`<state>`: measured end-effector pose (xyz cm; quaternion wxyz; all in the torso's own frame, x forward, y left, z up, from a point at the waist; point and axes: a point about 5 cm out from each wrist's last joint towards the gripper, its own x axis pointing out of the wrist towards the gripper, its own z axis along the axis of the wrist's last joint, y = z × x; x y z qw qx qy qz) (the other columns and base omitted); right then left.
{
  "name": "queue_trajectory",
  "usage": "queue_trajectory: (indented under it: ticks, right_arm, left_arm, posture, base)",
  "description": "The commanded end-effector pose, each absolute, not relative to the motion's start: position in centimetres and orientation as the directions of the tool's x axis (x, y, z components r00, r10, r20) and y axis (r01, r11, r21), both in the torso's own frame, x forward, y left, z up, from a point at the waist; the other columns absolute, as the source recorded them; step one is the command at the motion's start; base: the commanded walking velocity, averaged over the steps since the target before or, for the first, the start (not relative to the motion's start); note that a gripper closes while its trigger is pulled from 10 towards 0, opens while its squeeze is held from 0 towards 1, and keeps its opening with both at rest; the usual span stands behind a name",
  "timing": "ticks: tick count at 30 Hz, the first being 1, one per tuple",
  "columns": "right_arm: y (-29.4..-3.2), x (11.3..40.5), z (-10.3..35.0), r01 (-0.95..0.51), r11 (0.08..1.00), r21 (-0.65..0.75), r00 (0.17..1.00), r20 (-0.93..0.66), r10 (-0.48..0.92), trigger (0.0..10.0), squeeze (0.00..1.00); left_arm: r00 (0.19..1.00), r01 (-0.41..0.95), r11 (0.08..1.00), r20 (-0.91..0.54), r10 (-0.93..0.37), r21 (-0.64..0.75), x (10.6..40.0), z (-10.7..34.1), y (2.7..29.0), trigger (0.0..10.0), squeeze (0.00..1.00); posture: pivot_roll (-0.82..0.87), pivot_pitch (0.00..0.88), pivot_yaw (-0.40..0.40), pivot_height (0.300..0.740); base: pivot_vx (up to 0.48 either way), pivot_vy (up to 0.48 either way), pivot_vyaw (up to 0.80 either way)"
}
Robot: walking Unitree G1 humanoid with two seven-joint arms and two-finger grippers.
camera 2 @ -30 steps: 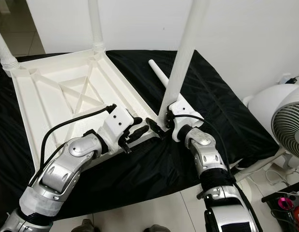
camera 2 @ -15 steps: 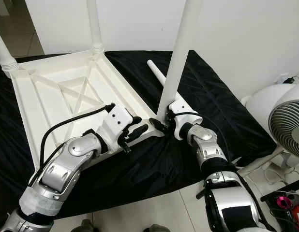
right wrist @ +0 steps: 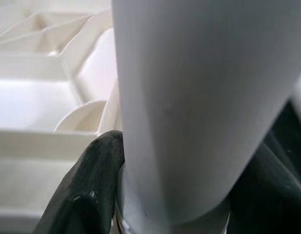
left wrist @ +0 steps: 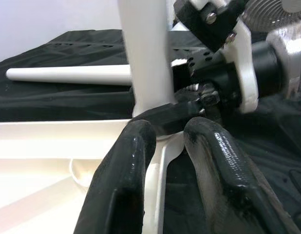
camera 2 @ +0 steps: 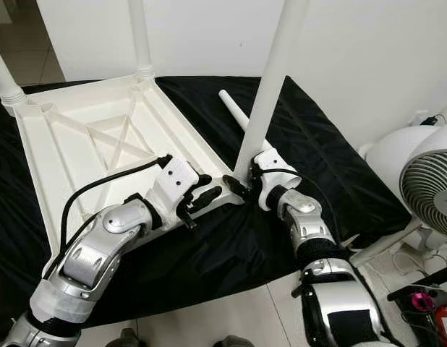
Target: Building children table
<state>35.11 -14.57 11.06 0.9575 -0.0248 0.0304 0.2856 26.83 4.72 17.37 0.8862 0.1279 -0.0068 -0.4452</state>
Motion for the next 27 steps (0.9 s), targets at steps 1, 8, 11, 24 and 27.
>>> queue_trajectory:
  ticks: [1,8,11,24,27]
  right_arm:
    - [-14.2,35.2,10.9,-0.49,0.871,0.039,0.868,-0.063,0.492,10.0,0.0]
    - [-13.2,35.1,11.7,-0.349,0.935,0.061,0.937,-0.007,0.35,10.0,0.0]
    - [-13.2,35.0,11.6,-0.242,0.968,0.063,0.97,-0.013,0.244,10.0,0.0]
    - [-12.5,32.3,12.6,0.131,0.982,0.134,0.986,0.087,-0.143,10.0,0.0]
    - [-12.8,32.0,12.7,0.112,0.986,0.124,0.987,0.1,-0.125,10.0,0.0]
  left_arm:
    - [0.622,0.773,0.589,-0.103,-0.776,0.236,26.9,17.3,4.7,10.0,0.0]
    - [0.618,0.777,0.584,-0.107,-0.779,0.234,26.8,17.2,4.7,10.0,0.0]
    - [0.616,0.778,0.583,-0.107,-0.78,0.231,26.8,17.1,4.6,10.0,0.0]
    - [0.617,0.777,0.582,-0.107,-0.78,0.239,26.8,17.3,4.8,10.0,0.0]
    - [0.62,0.774,0.585,-0.104,-0.777,0.244,27.0,17.4,4.9,10.0,0.0]
  posture:
    - [-0.01,0.0,-0.061,0.74]
    - [-0.01,0.0,-0.058,0.74]
    - [-0.02,0.0,-0.055,0.74]
    - [-0.01,0.0,-0.055,0.74]
    - [-0.01,0.0,-0.054,0.74]
  base:
    - [0.0,0.0,0.0]
    - [0.0,0.0,0.0]
    - [0.0,0.0,0.0]
    - [0.0,0.0,0.0]
    - [0.0,0.0,0.0]
